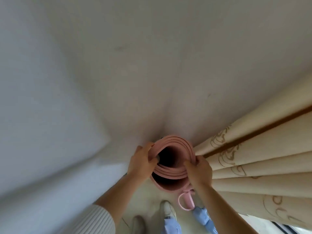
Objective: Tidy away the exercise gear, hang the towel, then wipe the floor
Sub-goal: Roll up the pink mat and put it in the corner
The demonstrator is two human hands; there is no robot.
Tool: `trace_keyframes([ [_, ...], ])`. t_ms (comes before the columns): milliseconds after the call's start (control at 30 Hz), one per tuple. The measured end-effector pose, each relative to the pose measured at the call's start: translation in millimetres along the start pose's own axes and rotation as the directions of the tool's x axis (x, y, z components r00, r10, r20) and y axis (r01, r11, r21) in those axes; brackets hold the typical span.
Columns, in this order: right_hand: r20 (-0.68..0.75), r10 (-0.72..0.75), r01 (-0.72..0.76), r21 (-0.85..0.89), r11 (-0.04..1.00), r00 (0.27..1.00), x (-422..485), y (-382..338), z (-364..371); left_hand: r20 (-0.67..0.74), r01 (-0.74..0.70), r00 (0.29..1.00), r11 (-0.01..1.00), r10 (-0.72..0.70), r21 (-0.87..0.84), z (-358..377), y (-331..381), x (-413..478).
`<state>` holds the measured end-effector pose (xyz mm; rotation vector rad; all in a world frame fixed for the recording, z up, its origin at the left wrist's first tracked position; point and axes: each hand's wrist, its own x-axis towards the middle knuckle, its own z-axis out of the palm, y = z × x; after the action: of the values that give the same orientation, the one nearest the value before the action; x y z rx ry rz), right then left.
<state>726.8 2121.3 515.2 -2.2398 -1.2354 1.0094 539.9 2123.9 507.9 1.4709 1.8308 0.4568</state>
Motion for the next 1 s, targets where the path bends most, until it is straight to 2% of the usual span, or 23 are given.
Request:
trace_keyframes([
  [200,-0.056,-0.024,0.024,0.009,1.000,0.998,69,-21,-14,-0.036,0.011,0.999,1.000,-0.010,0.023,9,44,68],
  [333,-0.077,-0.034,0.036,0.025,0.999,0.996,92,-23,-22,-0.012,0.026,1.000,0.999,-0.025,0.038,10,55,91],
  [500,-0.017,-0.060,0.060,0.017,0.998,0.998,113,-23,-15,-0.009,0.080,0.997,0.997,-0.080,0.014,19,49,106],
  [567,0.029,-0.047,0.046,0.034,0.998,0.998,120,-19,-10,-0.023,0.121,0.992,0.991,-0.122,-0.050,28,47,108],
  [667,0.174,0.027,-0.040,0.073,0.997,0.984,122,-10,-1,-0.018,0.144,0.988,0.969,-0.150,-0.202,45,46,97],
  [767,0.292,0.002,-0.025,0.077,0.997,0.956,110,-4,8,0.109,0.283,0.959,0.899,-0.262,-0.335,57,44,81],
  [833,0.290,-0.039,0.015,0.086,0.996,0.956,103,-4,10,0.150,0.345,0.938,0.858,-0.311,-0.379,61,43,76],
  [1000,0.249,-0.093,0.080,0.066,0.995,0.964,92,-12,4,0.161,0.378,0.926,0.846,-0.342,-0.376,53,47,63],
])
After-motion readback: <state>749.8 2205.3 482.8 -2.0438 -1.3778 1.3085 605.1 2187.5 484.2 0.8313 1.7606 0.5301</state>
